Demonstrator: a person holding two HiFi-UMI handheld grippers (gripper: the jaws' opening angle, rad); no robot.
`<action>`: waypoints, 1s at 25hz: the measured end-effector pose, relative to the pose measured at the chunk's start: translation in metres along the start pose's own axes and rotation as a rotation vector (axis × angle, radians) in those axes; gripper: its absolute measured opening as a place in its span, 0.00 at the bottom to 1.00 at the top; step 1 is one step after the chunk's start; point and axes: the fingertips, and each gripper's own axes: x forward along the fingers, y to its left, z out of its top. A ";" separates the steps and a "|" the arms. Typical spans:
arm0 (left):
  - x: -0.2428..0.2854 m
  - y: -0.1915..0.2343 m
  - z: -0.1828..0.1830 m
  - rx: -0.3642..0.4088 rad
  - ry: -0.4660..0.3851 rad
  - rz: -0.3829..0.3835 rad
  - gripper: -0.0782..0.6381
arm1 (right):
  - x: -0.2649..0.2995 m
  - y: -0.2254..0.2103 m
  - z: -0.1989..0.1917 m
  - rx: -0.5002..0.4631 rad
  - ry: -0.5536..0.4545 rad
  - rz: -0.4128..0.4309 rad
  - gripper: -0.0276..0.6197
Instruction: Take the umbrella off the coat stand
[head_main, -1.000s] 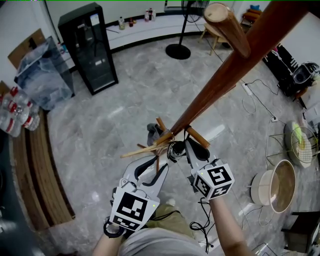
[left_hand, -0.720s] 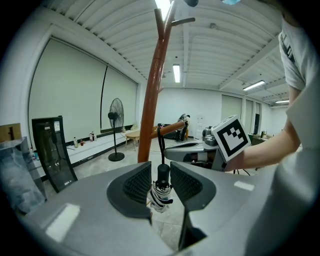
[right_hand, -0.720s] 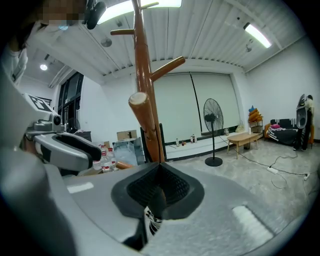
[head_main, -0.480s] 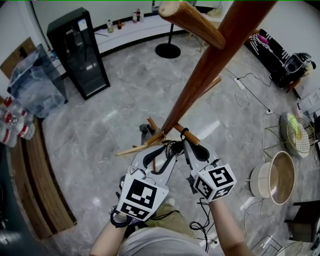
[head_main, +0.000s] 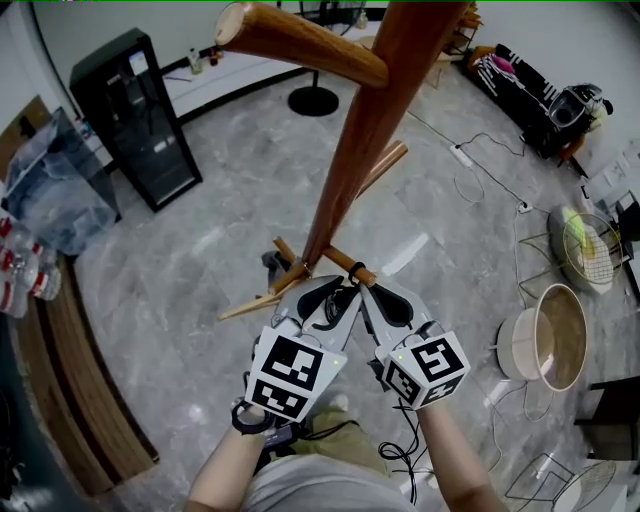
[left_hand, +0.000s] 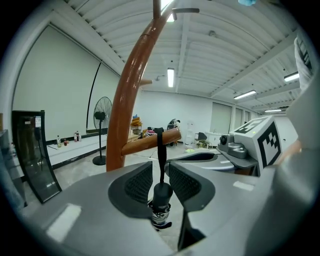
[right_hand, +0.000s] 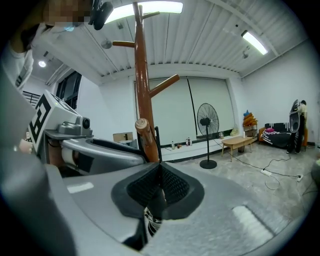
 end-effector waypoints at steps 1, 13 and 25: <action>0.001 -0.001 0.001 0.003 -0.003 -0.009 0.25 | -0.002 -0.001 0.000 0.000 0.000 -0.004 0.05; -0.002 -0.015 0.014 0.029 -0.046 -0.063 0.12 | -0.021 0.002 0.010 -0.008 -0.027 -0.051 0.05; -0.013 -0.041 0.026 0.060 -0.065 -0.164 0.13 | -0.057 0.005 0.020 0.002 -0.058 -0.155 0.05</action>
